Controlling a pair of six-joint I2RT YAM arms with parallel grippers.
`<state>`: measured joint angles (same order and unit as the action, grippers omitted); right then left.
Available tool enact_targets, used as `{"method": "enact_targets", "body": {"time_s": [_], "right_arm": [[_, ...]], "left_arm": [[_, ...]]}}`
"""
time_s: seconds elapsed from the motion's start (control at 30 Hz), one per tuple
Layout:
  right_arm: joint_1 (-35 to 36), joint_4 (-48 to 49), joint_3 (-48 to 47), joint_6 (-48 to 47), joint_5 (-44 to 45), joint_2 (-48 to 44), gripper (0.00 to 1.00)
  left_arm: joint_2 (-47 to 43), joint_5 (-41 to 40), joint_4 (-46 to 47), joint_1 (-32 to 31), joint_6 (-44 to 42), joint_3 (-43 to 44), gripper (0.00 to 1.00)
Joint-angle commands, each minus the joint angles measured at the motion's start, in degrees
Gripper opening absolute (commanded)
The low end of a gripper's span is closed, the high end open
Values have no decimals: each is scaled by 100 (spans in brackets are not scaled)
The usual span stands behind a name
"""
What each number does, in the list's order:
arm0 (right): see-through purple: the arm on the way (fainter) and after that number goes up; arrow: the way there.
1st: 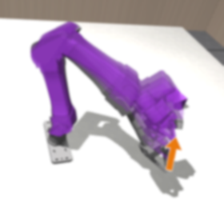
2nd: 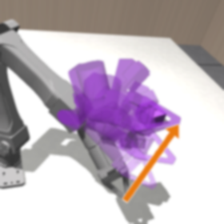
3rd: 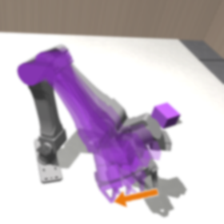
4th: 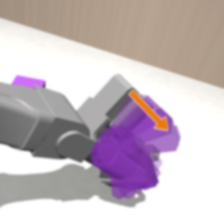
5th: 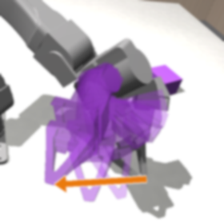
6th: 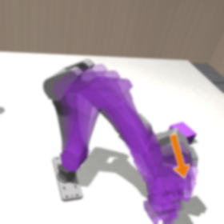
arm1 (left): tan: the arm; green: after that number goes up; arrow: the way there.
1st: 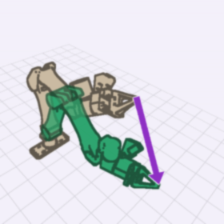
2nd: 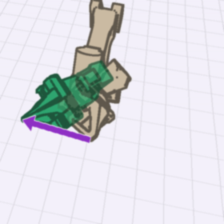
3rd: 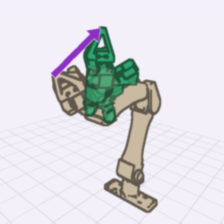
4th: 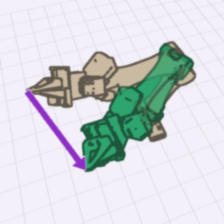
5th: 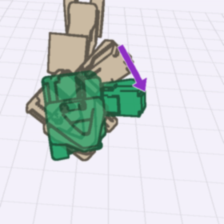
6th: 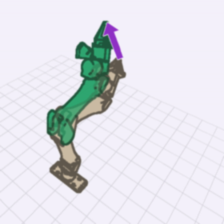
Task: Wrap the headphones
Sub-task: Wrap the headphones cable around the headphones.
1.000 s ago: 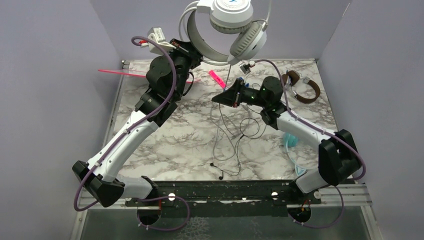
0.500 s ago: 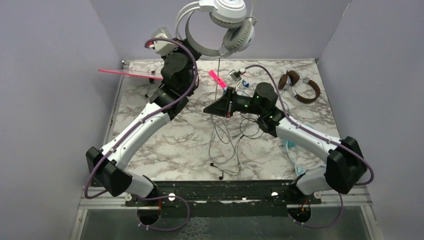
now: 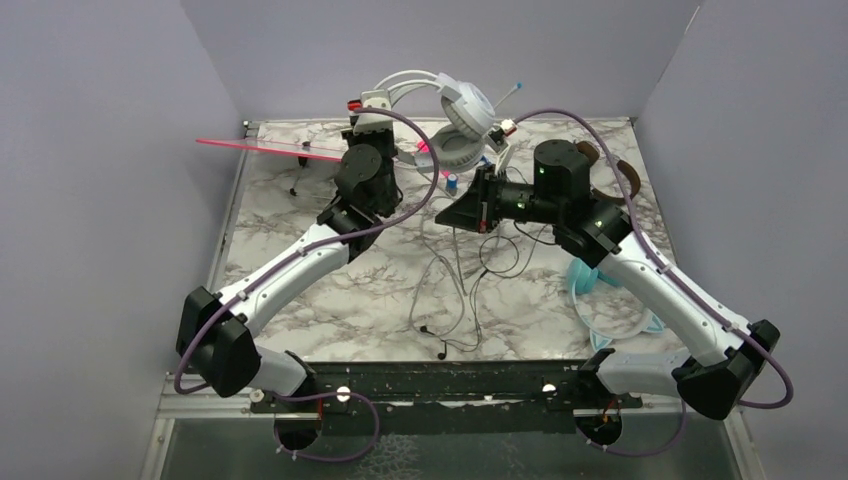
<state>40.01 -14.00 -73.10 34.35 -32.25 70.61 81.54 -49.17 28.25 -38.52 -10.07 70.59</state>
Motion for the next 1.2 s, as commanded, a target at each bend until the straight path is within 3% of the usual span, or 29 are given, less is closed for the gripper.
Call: {"method": "enact_targets", "body": {"time_s": [0.0, 0.27, 0.47, 0.6, 0.67, 0.77, 0.87, 1.0, 1.17], "right_arm": [[95, -1951, -663, -725, 319, -266, 1], [96, -2219, -868, -1346, 796, -210, 1], [95, -3366, -1862, -1868, 1388, 142, 1], [101, -4637, -2521, -2288, 2283, 424, 1], [97, -5026, -2705, -2481, 2825, 471, 1], [95, -5289, -2843, -2724, 3118, 471, 1], [96, -4892, -2391, -2798, 3290, 271, 1], [104, -3864, -1614, -2648, 3405, 33, 1], [104, -1815, 147, -2283, 3065, -898, 1]], "left_arm": [[-640, -202, 431, 108, -950, -393, 0], [-956, -96, -2255, 83, 175, 247, 0], [-684, 356, -4456, 73, 299, 909, 0], [-914, 532, -5086, 73, 135, 756, 0], [-1094, 921, -5247, 71, -85, 640, 0], [-1138, 842, -5694, 66, -257, 630, 0], [-1132, 948, -6150, 59, -8, 744, 0], [-891, 1051, -7115, 63, 1138, 1381, 0], [-685, 654, -8012, 57, 2530, 1973, 0]]}}
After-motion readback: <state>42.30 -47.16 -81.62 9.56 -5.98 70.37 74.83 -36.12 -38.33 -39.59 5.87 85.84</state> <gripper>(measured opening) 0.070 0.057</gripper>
